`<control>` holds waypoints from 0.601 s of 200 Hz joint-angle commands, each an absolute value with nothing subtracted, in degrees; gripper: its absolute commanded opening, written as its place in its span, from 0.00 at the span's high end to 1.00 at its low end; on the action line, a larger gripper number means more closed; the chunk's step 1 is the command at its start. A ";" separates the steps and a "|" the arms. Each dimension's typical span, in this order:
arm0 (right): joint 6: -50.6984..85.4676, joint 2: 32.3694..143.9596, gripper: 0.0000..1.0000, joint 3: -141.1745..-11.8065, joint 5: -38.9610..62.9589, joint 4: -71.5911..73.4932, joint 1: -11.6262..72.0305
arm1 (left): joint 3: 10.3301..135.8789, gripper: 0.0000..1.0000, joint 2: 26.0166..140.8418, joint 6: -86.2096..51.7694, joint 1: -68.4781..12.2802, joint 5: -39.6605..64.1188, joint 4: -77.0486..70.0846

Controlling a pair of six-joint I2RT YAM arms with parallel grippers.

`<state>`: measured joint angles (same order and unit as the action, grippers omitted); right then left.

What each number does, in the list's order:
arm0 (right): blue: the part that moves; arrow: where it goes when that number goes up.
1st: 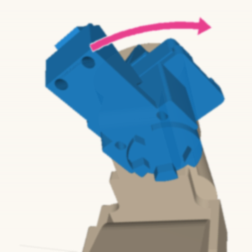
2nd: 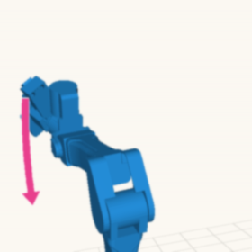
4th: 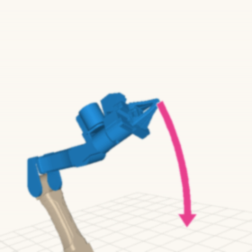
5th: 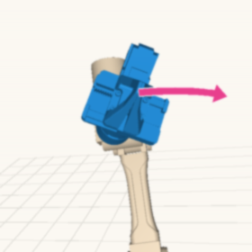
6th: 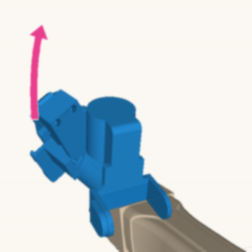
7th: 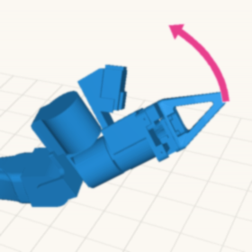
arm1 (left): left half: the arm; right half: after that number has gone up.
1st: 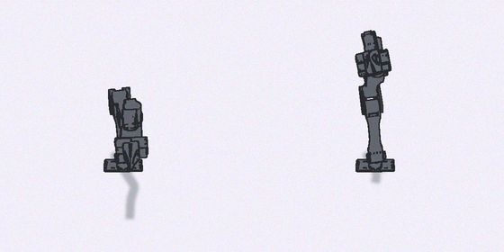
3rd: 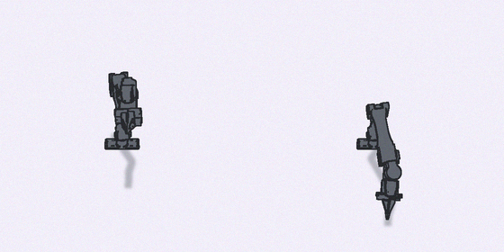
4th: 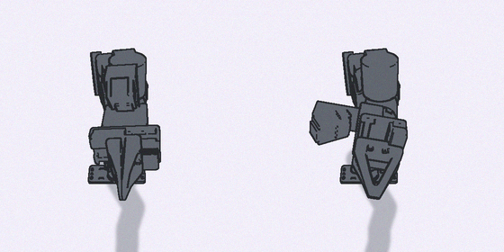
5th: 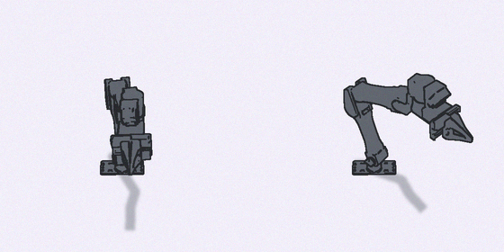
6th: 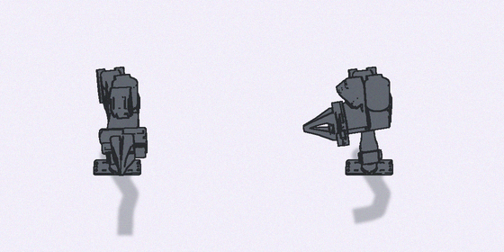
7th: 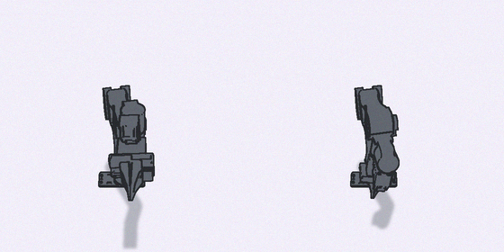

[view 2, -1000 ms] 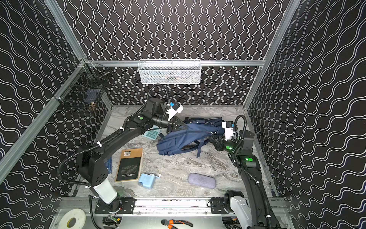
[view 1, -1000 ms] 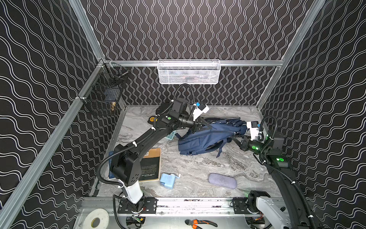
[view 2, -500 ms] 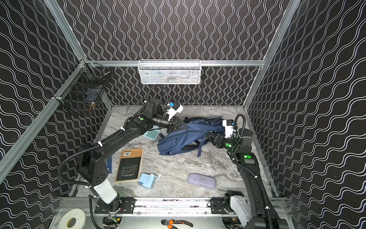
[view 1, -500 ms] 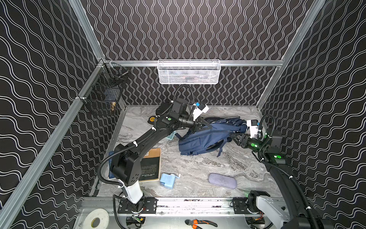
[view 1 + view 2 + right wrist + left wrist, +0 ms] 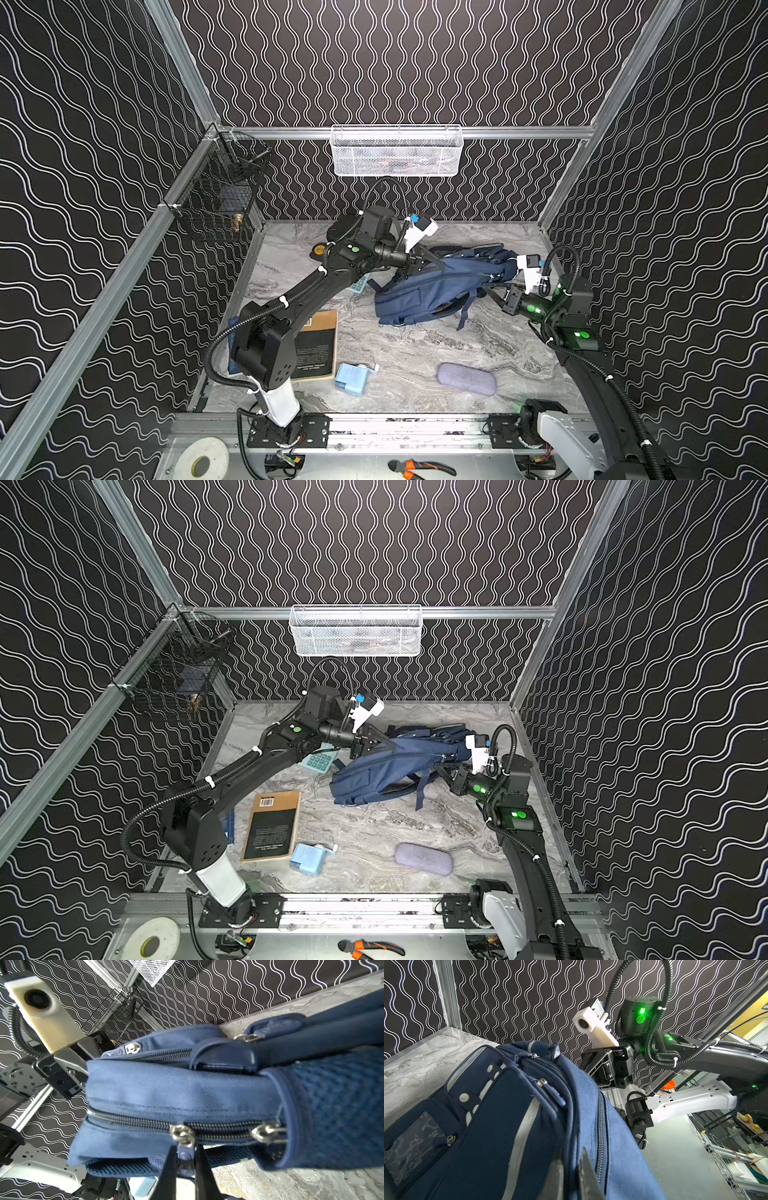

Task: Pack books, pencil case, and school supplies into a backpack
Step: Unzip the student bag at the center of the table.

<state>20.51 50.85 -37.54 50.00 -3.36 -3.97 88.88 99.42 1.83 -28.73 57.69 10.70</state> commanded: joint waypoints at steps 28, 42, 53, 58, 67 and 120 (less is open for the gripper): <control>20.31 51.34 0.94 -38.78 50.47 -2.48 -3.99 | 89.08 1.00 99.10 1.41 -28.54 61.77 5.34; 21.35 51.34 0.94 -38.76 49.95 -1.48 -4.05 | 89.03 1.00 99.13 1.32 -28.50 61.87 5.35; 22.54 51.58 0.95 -38.67 49.59 -0.42 -4.26 | 88.79 1.00 99.04 1.15 -28.51 61.88 5.11; 22.96 51.66 0.98 -38.67 49.70 -0.04 -4.30 | 88.73 1.00 99.05 1.07 -28.51 61.81 5.02; 23.66 51.86 1.00 -38.67 49.79 0.52 -4.36 | 88.68 1.00 98.95 1.06 -28.56 61.54 4.99; 21.97 51.42 1.00 -42.33 47.32 -7.37 -4.13 | 88.20 1.00 99.44 -1.40 -29.12 51.58 4.71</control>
<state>22.87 51.86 -40.58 48.34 -4.32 -4.27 88.66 99.42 0.40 -28.62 55.55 9.50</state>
